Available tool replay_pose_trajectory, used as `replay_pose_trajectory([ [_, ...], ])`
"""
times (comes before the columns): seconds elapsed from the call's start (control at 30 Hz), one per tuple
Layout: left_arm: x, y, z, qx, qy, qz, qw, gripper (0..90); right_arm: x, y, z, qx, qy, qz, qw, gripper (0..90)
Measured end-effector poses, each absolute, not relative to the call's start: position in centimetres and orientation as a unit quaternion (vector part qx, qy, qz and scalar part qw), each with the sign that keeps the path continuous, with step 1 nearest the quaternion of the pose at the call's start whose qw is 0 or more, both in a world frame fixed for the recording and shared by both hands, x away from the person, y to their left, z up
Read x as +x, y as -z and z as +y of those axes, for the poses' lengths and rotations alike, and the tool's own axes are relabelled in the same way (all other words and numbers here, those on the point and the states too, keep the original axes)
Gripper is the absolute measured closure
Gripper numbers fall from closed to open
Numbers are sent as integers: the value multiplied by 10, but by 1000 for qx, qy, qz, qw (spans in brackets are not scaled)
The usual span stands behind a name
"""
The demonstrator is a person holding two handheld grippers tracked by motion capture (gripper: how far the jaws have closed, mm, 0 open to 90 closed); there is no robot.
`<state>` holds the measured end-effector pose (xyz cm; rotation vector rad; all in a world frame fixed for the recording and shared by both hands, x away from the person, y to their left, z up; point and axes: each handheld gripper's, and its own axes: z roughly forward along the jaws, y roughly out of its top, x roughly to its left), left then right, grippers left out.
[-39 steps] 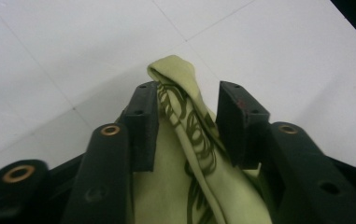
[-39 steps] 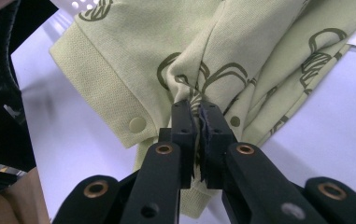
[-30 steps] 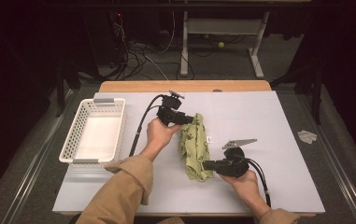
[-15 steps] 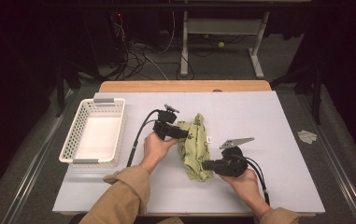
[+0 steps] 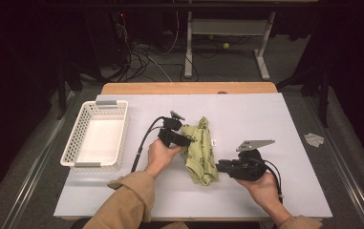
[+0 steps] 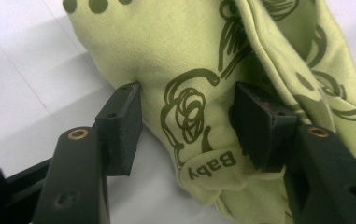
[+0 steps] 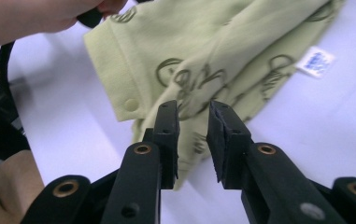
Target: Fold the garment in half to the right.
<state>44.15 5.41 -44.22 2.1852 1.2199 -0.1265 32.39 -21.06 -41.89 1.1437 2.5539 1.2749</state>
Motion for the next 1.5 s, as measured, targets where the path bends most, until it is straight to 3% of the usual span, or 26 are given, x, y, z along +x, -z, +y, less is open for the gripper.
replay_pose_trajectory([
  [0.13,441,444,51,831,51,460,309,448,334,419,-219,387,-401,828,63,818],
  [0.27,437,444,50,835,38,449,315,568,351,436,-211,394,-354,844,80,880],
  [0.43,436,442,54,840,37,437,320,678,360,451,-190,390,-343,852,57,900],
  [0.6,441,439,67,841,51,432,321,704,357,460,-167,369,-336,865,44,900],
  [0.93,440,433,86,838,43,438,322,678,357,460,-138,348,-337,874,28,900],
  [1.07,441,433,85,834,47,445,322,609,359,456,-145,357,-325,875,37,846],
  [1.3,432,423,77,836,8,440,328,468,363,438,-164,371,-315,870,77,815],
  [1.5,429,420,64,844,-9,428,323,414,367,425,-170,377,-327,862,88,802],
])
